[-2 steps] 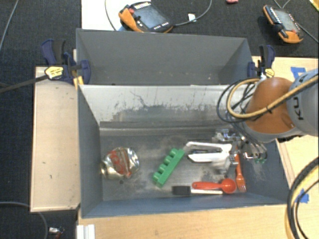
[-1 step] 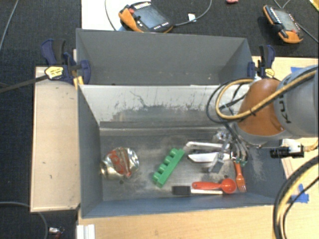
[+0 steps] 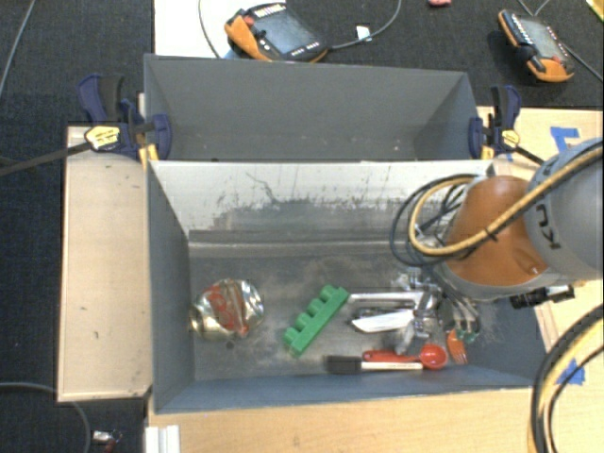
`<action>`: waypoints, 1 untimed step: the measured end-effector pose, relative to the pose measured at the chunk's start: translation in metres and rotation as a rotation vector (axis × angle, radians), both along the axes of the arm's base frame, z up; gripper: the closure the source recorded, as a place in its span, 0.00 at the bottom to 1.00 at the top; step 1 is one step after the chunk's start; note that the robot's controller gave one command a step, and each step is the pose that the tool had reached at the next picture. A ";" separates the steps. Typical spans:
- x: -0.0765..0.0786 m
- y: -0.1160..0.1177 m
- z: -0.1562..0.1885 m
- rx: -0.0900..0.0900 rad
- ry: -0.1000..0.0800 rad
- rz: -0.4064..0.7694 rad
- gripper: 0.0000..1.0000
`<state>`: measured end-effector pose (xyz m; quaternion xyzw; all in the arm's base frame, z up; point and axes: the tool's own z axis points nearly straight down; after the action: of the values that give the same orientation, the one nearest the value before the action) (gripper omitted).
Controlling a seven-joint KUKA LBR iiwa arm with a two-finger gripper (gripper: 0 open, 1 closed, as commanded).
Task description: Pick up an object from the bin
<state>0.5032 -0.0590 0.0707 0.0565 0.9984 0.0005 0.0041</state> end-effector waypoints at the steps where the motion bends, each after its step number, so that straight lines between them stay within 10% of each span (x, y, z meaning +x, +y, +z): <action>1: 0.023 -0.006 0.008 -0.002 -0.012 -0.215 1.00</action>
Offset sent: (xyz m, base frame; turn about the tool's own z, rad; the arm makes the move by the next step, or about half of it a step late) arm 0.0000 0.0000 0.0000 0.0000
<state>0.5264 -0.0653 0.0789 0.1632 0.9865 -0.0007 0.0101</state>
